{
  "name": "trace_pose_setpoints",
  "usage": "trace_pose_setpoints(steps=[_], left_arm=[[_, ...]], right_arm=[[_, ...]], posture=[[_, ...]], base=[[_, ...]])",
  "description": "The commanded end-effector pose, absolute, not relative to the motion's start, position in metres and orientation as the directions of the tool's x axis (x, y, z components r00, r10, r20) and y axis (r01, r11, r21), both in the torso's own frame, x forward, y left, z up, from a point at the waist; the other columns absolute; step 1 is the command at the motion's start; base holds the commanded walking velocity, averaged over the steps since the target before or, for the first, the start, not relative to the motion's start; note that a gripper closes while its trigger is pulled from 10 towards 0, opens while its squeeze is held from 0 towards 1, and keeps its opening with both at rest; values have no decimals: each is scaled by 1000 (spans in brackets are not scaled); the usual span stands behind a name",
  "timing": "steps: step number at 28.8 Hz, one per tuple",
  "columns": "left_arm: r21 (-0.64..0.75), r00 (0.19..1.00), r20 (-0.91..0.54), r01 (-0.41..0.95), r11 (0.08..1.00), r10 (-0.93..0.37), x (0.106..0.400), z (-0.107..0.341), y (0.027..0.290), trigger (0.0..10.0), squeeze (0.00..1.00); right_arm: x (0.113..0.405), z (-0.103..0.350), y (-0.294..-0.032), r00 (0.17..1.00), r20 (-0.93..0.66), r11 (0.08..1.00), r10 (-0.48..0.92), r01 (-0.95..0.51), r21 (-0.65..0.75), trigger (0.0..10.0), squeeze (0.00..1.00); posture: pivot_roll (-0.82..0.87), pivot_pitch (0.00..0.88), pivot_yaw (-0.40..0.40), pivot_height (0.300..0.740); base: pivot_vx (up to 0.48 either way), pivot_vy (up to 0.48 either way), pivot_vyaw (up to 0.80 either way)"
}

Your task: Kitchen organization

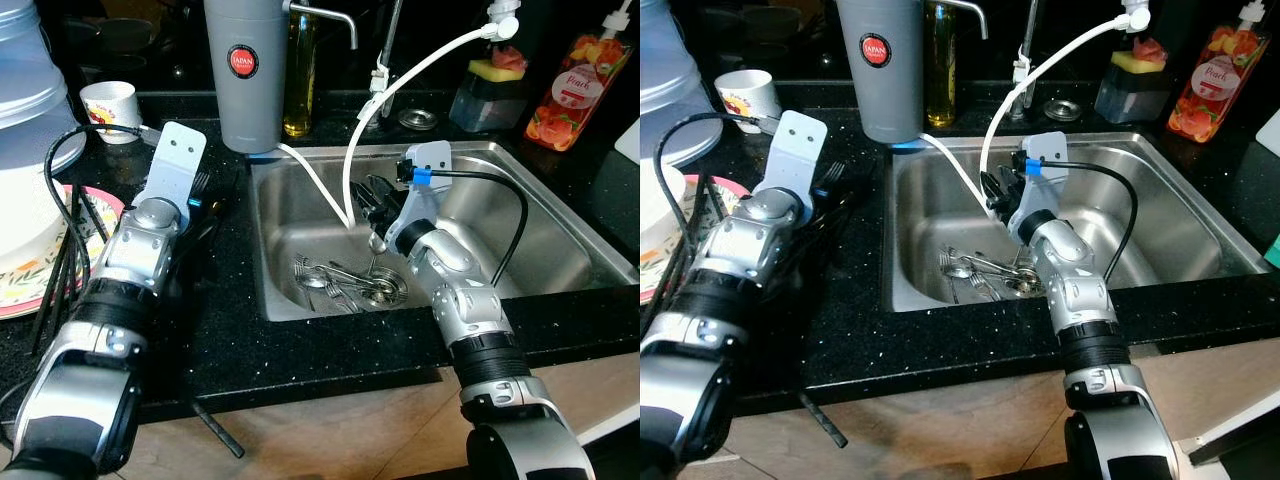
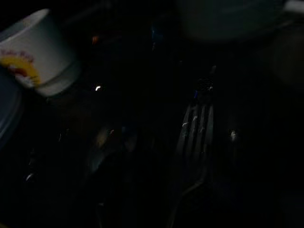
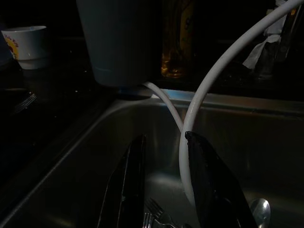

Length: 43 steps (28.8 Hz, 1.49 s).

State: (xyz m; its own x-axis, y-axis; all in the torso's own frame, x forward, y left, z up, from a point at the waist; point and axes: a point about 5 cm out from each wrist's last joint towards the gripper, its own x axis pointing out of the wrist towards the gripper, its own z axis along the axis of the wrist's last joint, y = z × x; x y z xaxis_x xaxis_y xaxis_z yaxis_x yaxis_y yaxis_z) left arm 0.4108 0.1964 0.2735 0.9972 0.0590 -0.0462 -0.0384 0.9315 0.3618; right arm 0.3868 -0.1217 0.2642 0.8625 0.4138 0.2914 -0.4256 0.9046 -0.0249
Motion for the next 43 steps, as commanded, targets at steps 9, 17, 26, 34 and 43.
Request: trace_pose_setpoints(steps=[9, 17, 26, 34, 43], left_arm=[[335, 994, -94, -27, 942, 62, 417, 273, 206, 10000, 0], [286, 969, -238, 6, 958, 65, 418, 263, 211, 10000, 0], [290, 960, -273, 16, 957, 66, 420, 269, 212, 8980, 0], [281, 962, -266, 17, 959, 61, 420, 274, 213, 0, 0], [285, 963, -261, 16, 958, 61, 421, 275, 213, 0, 0]], right_arm=[[386, 266, -121, 855, 292, 899, 429, -435, -47, 10000, 0], [387, 269, -119, 850, 292, 895, 439, -442, -59, 10000, 0], [388, 271, -120, 849, 297, 896, 437, -440, -62, 10000, 0], [388, 272, -121, 849, 298, 896, 437, -441, -56, 10000, 0], [369, 268, -99, 663, 272, 688, 698, -726, 3, 10000, 0]], posture=[[-41, 185, -37, 740], [-43, 183, -42, 740], [-42, 182, -39, 740], [-42, 182, -38, 740], [-42, 181, -37, 740]], base=[[0, 0, 0], [0, 0, 0], [0, 0, 0], [0, 0, 0], [0, 0, 0]])
